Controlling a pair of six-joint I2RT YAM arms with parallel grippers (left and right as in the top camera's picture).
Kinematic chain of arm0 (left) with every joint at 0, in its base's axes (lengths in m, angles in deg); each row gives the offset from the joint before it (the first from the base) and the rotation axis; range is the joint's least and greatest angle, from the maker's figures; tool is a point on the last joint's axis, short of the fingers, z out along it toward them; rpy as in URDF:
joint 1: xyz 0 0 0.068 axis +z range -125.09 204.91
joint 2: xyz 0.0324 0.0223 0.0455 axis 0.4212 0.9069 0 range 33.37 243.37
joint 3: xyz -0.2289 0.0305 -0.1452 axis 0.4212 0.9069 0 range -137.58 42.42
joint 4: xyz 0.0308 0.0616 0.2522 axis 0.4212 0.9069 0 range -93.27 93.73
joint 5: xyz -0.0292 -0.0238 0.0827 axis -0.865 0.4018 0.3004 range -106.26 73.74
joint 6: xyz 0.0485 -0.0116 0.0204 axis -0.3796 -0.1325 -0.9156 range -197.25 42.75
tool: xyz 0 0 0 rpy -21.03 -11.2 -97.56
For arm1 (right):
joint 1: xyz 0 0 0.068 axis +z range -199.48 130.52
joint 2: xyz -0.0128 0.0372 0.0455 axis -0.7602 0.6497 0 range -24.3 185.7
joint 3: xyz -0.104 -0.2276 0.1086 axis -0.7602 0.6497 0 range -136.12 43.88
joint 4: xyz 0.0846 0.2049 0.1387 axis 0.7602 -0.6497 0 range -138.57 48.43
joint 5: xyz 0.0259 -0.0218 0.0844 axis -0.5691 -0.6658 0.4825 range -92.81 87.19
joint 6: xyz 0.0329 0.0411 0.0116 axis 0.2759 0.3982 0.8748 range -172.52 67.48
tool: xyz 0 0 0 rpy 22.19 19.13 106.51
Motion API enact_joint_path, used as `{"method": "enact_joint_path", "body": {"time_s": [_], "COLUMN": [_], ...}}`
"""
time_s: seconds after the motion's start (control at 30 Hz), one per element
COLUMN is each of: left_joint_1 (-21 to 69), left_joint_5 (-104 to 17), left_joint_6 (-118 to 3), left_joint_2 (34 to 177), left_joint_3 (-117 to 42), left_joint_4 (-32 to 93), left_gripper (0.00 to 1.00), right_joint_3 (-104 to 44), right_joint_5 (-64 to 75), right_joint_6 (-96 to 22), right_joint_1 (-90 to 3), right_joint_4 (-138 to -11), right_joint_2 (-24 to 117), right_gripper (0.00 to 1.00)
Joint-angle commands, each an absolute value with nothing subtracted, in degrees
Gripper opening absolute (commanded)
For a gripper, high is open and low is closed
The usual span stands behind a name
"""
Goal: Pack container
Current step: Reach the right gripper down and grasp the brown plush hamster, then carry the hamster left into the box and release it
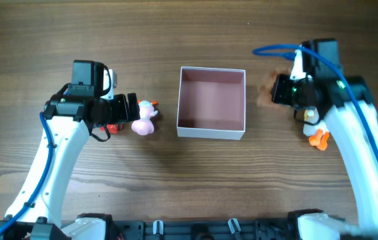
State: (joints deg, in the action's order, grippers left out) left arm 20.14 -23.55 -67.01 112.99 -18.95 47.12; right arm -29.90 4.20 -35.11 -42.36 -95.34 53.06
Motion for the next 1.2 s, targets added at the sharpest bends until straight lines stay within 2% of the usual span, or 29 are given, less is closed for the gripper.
{"method": "enact_joint_path", "body": {"time_s": [0.0,0.2,0.4,0.47,0.57,0.6,0.87,1.0,1.17], "left_joint_1": [20.29,20.29,20.29,20.29,20.29,20.31,20.29,20.29,20.29], "left_joint_5": [-23.01,-23.01,-23.01,-23.01,-23.01,-23.01,-23.01,-23.01,-23.01], "left_joint_6": [-66.48,-66.48,-66.48,-66.48,-66.48,-66.48,-66.48,-66.48,-66.48], "left_joint_2": [113.27,113.27,113.27,113.27,113.27,113.27,113.27,113.27,113.27], "left_joint_3": [-19.95,-19.95,-19.95,-19.95,-19.95,-19.95,-19.95,-19.95,-19.95], "left_joint_4": [47.16,47.16,47.16,47.16,47.16,47.16,47.16,47.16,47.16], "left_gripper": [1.0,1.0,1.0,1.0,1.0,1.0,1.0,1.0,1.0], "right_joint_3": [-30.94,-27.23,-27.25,-27.25,-27.25,-27.25,-27.23,-27.23,-27.23], "right_joint_5": [9.18,-1.2,0.26,3.72,5.84,5.99,6.49,2.95,2.16], "right_joint_6": [-26.83,-20.38,-19.79,-23.77,-25.21,-25.41,-25.63,-28.05,-28.18], "right_joint_1": [-35.89,-24.07,-22.82,-22.8,-22.8,-22.8,-20.14,-17.23,-17.19], "right_joint_4": [-92.09,-83.56,-76.15,-72.07,-69.14,-68.24,-68.61,-67.7,-67.72], "right_joint_2": [46.79,55.64,74.02,76.93,77.63,77.59,77.63,77.63,77.63], "right_gripper": [0.04,0.04,0.06,0.12,0.25,0.27,0.29,0.39,0.63]}}
